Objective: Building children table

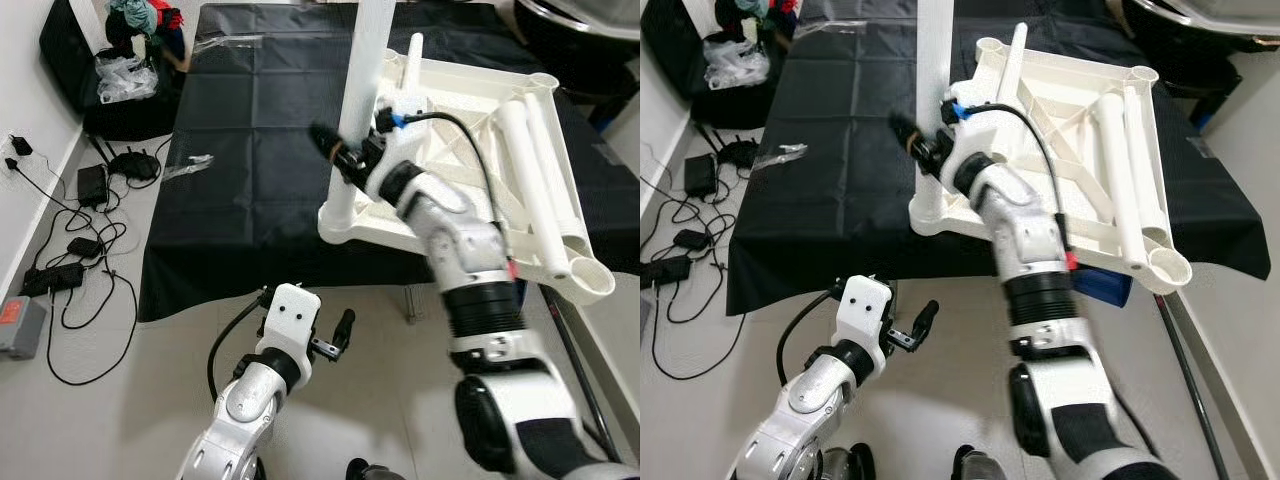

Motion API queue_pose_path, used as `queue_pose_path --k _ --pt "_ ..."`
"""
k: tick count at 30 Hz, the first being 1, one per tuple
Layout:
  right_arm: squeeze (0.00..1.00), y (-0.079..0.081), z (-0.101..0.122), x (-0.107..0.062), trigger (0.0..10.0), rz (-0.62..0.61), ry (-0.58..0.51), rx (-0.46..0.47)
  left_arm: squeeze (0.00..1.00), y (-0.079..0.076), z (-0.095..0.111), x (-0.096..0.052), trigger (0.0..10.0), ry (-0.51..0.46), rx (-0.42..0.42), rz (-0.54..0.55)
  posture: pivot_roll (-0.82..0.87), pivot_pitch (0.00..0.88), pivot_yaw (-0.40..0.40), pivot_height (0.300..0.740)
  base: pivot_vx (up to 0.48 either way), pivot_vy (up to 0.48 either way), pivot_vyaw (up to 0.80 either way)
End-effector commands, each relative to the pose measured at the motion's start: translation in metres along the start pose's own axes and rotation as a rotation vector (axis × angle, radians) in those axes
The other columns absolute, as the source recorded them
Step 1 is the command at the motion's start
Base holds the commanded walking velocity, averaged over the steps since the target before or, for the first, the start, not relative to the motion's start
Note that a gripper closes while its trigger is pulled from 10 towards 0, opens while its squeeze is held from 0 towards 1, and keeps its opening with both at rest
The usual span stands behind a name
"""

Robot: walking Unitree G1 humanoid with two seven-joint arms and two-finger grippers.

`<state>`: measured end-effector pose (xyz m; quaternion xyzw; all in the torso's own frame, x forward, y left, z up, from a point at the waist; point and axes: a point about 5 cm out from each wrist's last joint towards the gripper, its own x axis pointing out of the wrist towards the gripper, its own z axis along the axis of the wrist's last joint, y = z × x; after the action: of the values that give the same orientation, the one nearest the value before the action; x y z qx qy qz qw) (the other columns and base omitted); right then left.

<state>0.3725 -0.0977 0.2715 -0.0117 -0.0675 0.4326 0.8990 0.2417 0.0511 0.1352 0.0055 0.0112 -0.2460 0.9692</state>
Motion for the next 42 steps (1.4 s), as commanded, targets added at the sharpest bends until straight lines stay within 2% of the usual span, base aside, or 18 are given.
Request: queue_pose_path --k 1,6,8,18,21,22,23,25,28,30,31,32,33,37,38,40,41,42 --pt "0.00 0.004 -0.010 0.003 10.0 0.133 0.067 -0.007 0.00 -0.001 -0.004 -0.003 10.0 0.012 0.010 -0.007 0.13 0.156 -0.058 0.740 0.000 0.000 0.00" --pt "0.00 -0.004 -0.003 0.004 10.0 0.186 0.063 -0.014 0.00 -0.002 -0.004 -0.004 10.0 0.014 0.012 -0.009 0.13 0.152 -0.062 0.740 0.000 0.000 0.00" --pt "0.00 -0.006 0.002 0.007 10.0 0.260 0.063 -0.020 0.00 -0.002 -0.005 -0.004 10.0 0.016 0.013 -0.010 0.14 0.154 -0.069 0.740 0.000 0.000 0.00" --pt "0.00 -0.001 0.018 0.019 10.0 0.370 0.024 0.003 0.00 -0.002 -0.004 -0.003 10.0 0.017 0.013 -0.009 0.14 0.167 -0.077 0.740 0.000 0.000 0.00" --pt "0.00 0.000 0.017 0.023 10.0 0.362 0.021 0.005 0.00 -0.002 -0.004 -0.003 10.0 0.017 0.013 -0.009 0.14 0.171 -0.075 0.740 0.000 0.000 0.00" --pt "0.00 0.000 0.015 0.024 6.4 0.355 0.022 0.010 0.00 -0.002 -0.004 -0.003 10.0 0.018 0.012 -0.009 0.14 0.171 -0.075 0.740 0.000 0.000 0.00" --pt "0.00 -0.001 0.012 0.025 0.0 0.335 0.024 0.014 0.00 -0.002 -0.003 -0.003 10.0 0.017 0.012 -0.008 0.14 0.176 -0.075 0.740 0.000 0.000 0.00" --pt "0.00 -0.001 0.010 0.026 0.0 0.324 0.026 0.016 0.00 -0.002 -0.003 -0.003 10.0 0.017 0.011 -0.007 0.14 0.176 -0.075 0.740 0.000 0.000 0.00" --pt "0.00 -0.005 0.006 0.027 0.0 0.259 0.029 0.020 0.00 -0.002 -0.003 -0.003 10.0 0.017 0.011 -0.006 0.14 0.183 -0.070 0.740 0.000 0.000 0.00" --pt "0.00 -0.011 0.004 0.025 0.0 0.161 0.022 0.029 0.00 -0.002 -0.003 -0.003 10.0 0.018 0.010 -0.006 0.13 0.182 -0.068 0.740 0.000 0.000 0.00" --pt "0.00 -0.011 0.004 0.025 0.0 0.161 0.022 0.029 0.00 -0.002 -0.003 -0.003 10.0 0.018 0.010 -0.006 0.13 0.182 -0.068 0.740 0.000 0.000 0.00" --pt "0.00 -0.020 0.002 0.022 0.0 0.028 0.018 0.039 0.00 -0.001 -0.003 -0.003 10.0 0.019 0.010 -0.006 0.13 0.184 -0.066 0.740 0.000 0.000 0.00" --pt "0.00 -0.020 0.002 0.022 0.0 0.028 0.018 0.039 0.00 -0.001 -0.003 -0.003 10.0 0.019 0.010 -0.006 0.13 0.184 -0.066 0.740 0.000 0.000 0.00" --pt "0.00 -0.040 -0.004 0.009 0.0 -0.387 0.003 0.042 0.00 -0.001 -0.004 -0.003 10.0 0.023 0.012 -0.012 0.13 0.183 -0.055 0.740 0.000 0.000 0.00" --pt "0.00 -0.040 -0.004 0.009 0.0 -0.387 0.003 0.042 0.00 -0.001 -0.004 -0.003 10.0 0.023 0.012 -0.012 0.13 0.183 -0.055 0.740 0.000 0.000 0.00" --pt "0.00 -0.043 -0.005 0.005 0.0 -0.494 -0.005 0.031 0.00 0.000 -0.004 -0.003 10.0 0.024 0.014 -0.013 0.13 0.183 -0.055 0.740 0.000 0.000 0.00" --pt "0.00 -0.044 -0.005 0.000 0.0 -0.618 -0.021 0.025 0.00 0.000 -0.004 -0.003 10.0 0.024 0.015 -0.014 0.13 0.187 -0.053 0.740 0.000 0.000 0.00" --pt "0.00 -0.044 -0.005 0.000 0.0 -0.618 -0.021 0.025 0.00 0.000 -0.004 -0.003 10.0 0.024 0.015 -0.014 0.13 0.187 -0.053 0.740 0.000 0.000 0.00"
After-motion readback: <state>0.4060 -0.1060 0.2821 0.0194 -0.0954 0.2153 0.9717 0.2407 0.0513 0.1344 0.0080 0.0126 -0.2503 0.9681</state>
